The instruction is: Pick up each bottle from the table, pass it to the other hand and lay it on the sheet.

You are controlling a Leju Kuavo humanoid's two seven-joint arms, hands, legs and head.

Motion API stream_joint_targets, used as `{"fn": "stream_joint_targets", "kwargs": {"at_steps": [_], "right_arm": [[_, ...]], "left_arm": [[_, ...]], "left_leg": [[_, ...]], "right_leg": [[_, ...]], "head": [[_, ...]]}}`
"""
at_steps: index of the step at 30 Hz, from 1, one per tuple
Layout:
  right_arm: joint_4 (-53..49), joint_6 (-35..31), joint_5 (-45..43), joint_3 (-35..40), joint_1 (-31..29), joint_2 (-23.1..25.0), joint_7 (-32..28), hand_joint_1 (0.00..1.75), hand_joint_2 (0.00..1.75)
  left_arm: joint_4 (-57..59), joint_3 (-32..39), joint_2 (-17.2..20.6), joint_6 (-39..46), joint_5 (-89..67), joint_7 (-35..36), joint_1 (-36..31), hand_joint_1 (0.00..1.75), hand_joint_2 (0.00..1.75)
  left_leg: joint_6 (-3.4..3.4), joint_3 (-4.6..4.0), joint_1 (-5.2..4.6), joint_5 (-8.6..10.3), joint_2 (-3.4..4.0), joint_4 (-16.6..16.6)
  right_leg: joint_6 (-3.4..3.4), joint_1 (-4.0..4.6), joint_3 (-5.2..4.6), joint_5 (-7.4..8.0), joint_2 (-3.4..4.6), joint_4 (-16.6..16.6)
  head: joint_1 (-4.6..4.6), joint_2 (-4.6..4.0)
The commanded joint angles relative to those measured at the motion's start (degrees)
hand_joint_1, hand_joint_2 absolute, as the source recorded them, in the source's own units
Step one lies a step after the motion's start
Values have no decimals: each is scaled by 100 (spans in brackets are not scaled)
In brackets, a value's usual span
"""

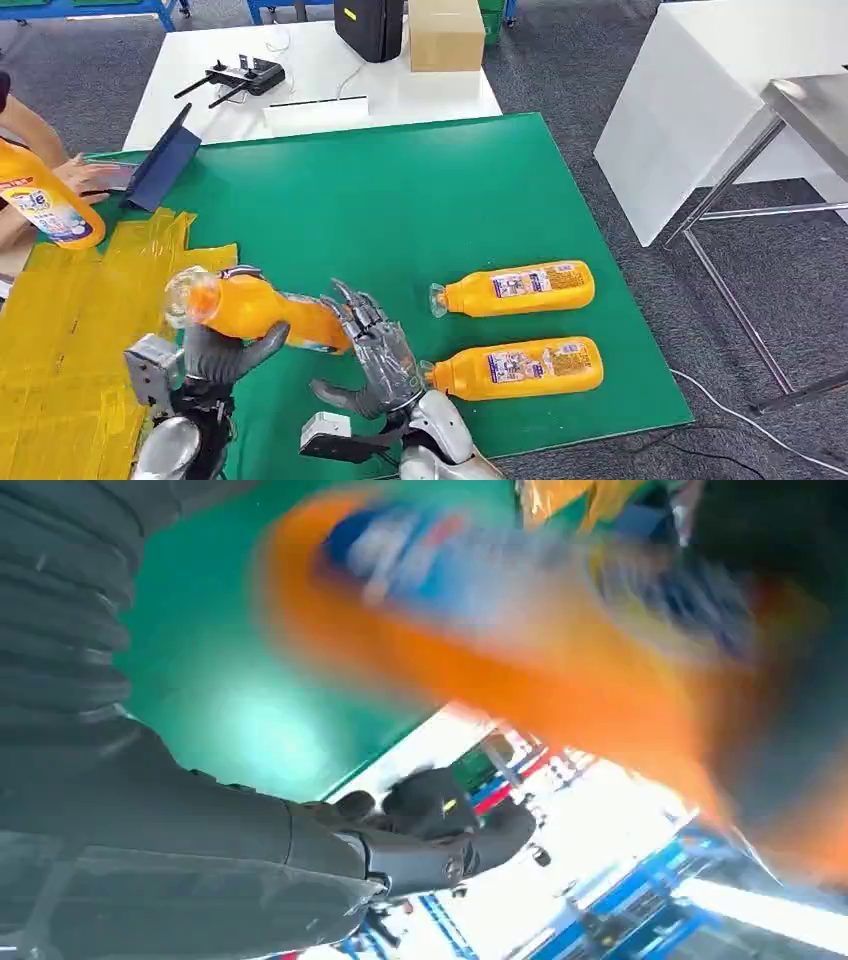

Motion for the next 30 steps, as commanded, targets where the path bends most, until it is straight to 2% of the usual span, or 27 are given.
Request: {"fn": "stream_joint_targets", "kwargs": {"at_steps": [1, 5, 6, 7, 8, 9, 10, 22, 26, 27, 28, 30], "right_arm": [[-2405, 1081, -873, -1239, 681, -478, 108, 0, 0], [-3010, 1702, -1429, -1545, 855, -631, 14, 0, 0], [-3100, 1787, -1504, -1583, 873, -657, -31, 0, 0], [-3132, 1843, -1555, -1595, 853, -661, -71, 0, 0], [-3137, 1861, -1580, -1606, 830, -653, -88, 0, 175], [-3088, 1926, -1606, -1569, 752, -661, -102, 0, 175], [-3004, 1942, -1614, -1544, 676, -646, -103, 0, 175], [-2968, 1933, -1617, -1539, 655, -636, -103, 0, 175], [-2968, 1933, -1617, -1539, 655, -636, -103, 0, 175], [-2895, 1975, -1597, -1467, 602, -667, -95, 0, 175], [-2834, 2002, -1611, -1438, 549, -659, -96, 0, 175], [-2749, 2024, -1607, -1389, 473, -635, -99, 0, 175]], "left_arm": [[987, 934, 524, 1658, -5439, 2100, -466, 175, 175], [1604, 1233, 828, 1573, -6433, 2698, -770, 175, 175], [1793, 1047, 1287, 1560, -6760, 3232, -867, 175, 175], [2010, 815, 1501, 1416, -6760, 3526, -1007, 175, 175], [2304, 675, 1709, 1178, -6760, 3527, -1213, 175, 175], [2675, -241, 2447, 797, -6760, 4280, -1575, 175, 175], [3142, -398, 2614, 845, -6760, 4277, -1883, 175, 175], [3320, -309, 2599, 949, -6760, 4148, -1969, 175, 175], [3320, -309, 2599, 949, -6760, 4148, -1969, 175, 175], [3376, -1040, 2963, 443, -6760, 4638, -2153, 175, 175], [3773, -1360, 3134, 285, -6760, 4666, -2472, 175, 175], [4472, -1652, 3194, 159, -6760, 4537, -2970, 175, 175]], "left_leg": [[-6, 11, 5, -3, -17, -2], [-6, 9, 5, 1, -33, -3], [-5, 7, 3, 2, -27, -3], [-7, 13, 7, 0, -34, -2], [-8, 11, 6, 1, -26, -2], [-5, 5, 4, 3, -23, -2], [-11, 9, 11, 3, -42, 1], [-10, 4, 16, 6, -10, -2], [-14, 22, 24, -3, -31, 2], [-11, 6, 15, 4, -16, -1], [-14, 13, 21, 0, -23, 2], [-14, -2, 19, 6, -22, 5]], "right_leg": [[-2, 3, 14, -5, 4, -2], [-3, 3, 15, -6, -15, -3], [-2, 2, 10, -4, -12, -3], [-2, 5, 19, -7, -13, -4], [-4, 4, 12, -5, -7, -1], [-2, 2, 7, -3, -9, -1], [-6, 8, 16, -6, -19, 1], [-1, 12, 5, -1, 1, 1], [-3, 18, 30, -11, -1, -1], [-2, 12, 10, -2, -1, -2], [-4, 16, 19, -6, 0, -1], [-5, 16, 4, -2, -8, 2]], "head": [[-2, 0], [-2, 0], [-2, 0], [-2, 0], [-2, 0], [2, 0], [-2, 2], [0, 0], [0, 0], [0, 0], [-2, 0], [0, 0]]}}
